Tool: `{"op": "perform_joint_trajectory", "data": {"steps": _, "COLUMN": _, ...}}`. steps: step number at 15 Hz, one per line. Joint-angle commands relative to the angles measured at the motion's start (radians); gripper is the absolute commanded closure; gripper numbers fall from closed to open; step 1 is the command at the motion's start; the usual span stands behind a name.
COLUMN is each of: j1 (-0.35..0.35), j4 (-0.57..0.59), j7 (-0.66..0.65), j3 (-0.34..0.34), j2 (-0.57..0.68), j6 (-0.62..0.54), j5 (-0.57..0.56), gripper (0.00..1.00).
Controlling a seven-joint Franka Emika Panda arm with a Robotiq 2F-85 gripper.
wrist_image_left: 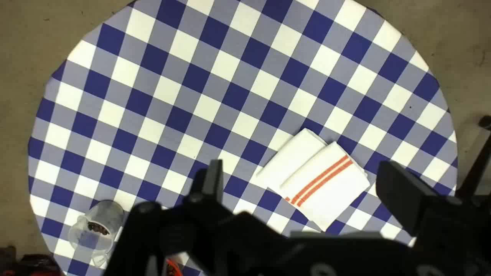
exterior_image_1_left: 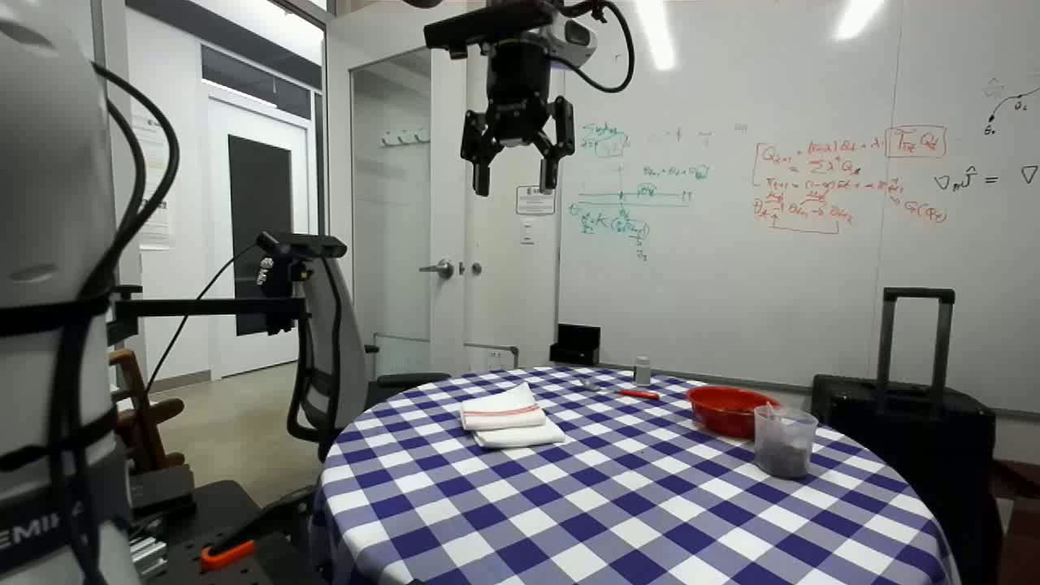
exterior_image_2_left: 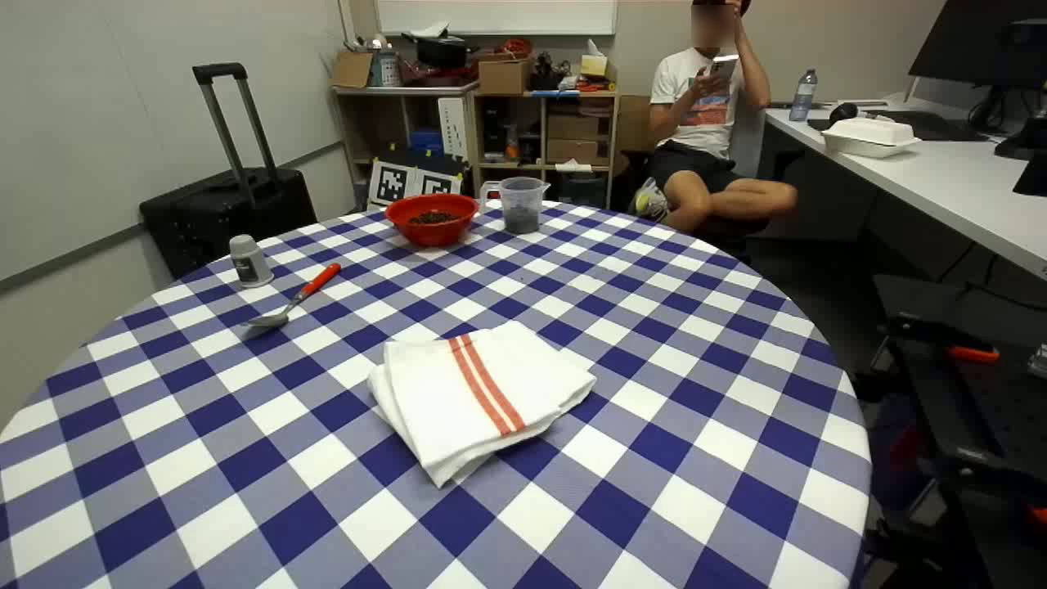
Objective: Unfold the dish cloth on the table
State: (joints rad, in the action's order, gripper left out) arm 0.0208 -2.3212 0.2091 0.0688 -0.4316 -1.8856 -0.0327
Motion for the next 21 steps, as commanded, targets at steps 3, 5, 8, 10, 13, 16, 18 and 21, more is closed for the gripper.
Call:
{"op": "perform_joint_trajectory", "data": {"steps": 3, "j1": -0.005, "j4": 0.004, "j7": 0.001, "j3": -0.004, "j2": 0.000, "j6": 0.003, "j5": 0.002, "gripper": 0.00}}
{"op": "perform_joint_trajectory", "data": {"steps": 5, "j1": -0.005, "j4": 0.004, "j7": 0.001, "j3": -0.004, "j2": 0.000, "j6": 0.003, "j5": 0.002, "gripper": 0.00}}
{"op": "perform_joint_trajectory", "data": {"steps": 8, "j1": -0.015, "j4": 0.014, "j7": -0.219, "j3": -0.040, "j2": 0.057, "j6": -0.034, "j5": 0.064, "gripper": 0.00}}
{"op": "perform_joint_trajectory", "data": {"steps": 10, "j1": -0.012, "j4": 0.015, "j7": -0.340, "j3": -0.066, "j2": 0.103, "j6": -0.083, "j5": 0.101, "gripper": 0.00}}
{"op": "perform_joint_trajectory", "data": {"steps": 13, "j1": -0.007, "j4": 0.023, "j7": -0.513, "j3": -0.109, "j2": 0.187, "j6": -0.196, "j5": 0.155, "gripper": 0.00}}
{"op": "perform_joint_trajectory", "data": {"steps": 16, "j1": -0.002, "j4": 0.044, "j7": -0.681, "j3": -0.150, "j2": 0.291, "j6": -0.350, "j5": 0.187, "gripper": 0.00}}
{"op": "perform_joint_trajectory", "data": {"steps": 18, "j1": 0.001, "j4": 0.064, "j7": -0.801, "j3": -0.172, "j2": 0.367, "j6": -0.457, "j5": 0.179, "gripper": 0.00}}
{"op": "perform_joint_trajectory", "data": {"steps": 21, "j1": 0.012, "j4": 0.102, "j7": -1.011, "j3": -0.186, "j2": 0.492, "j6": -0.606, "j5": 0.121, "gripper": 0.00}}
